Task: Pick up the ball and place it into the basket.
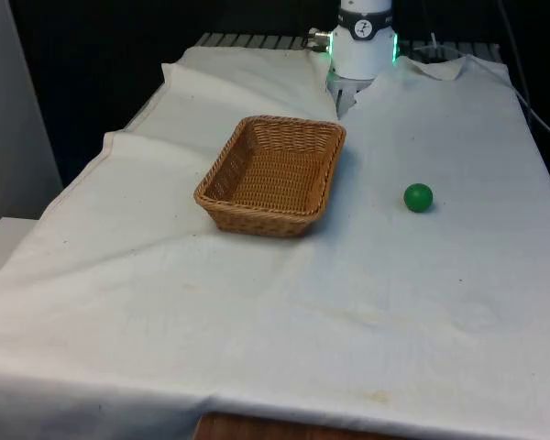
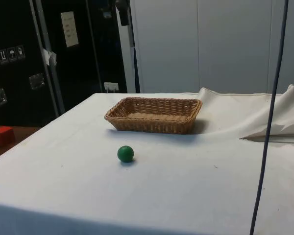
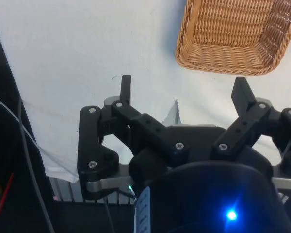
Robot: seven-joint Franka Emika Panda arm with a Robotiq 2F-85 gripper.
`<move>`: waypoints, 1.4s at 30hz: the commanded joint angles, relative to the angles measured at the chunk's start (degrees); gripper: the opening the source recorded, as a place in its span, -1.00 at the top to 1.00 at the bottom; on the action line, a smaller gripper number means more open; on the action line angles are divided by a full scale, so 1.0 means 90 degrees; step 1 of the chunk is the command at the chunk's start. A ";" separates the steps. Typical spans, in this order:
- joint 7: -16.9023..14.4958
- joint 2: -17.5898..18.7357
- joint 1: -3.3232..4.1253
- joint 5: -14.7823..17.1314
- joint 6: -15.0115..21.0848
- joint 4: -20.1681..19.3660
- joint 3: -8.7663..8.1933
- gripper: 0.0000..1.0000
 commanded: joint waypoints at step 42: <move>-0.0025 0.0025 0.0025 0.0248 0.2852 -0.2126 0.0312 -1.00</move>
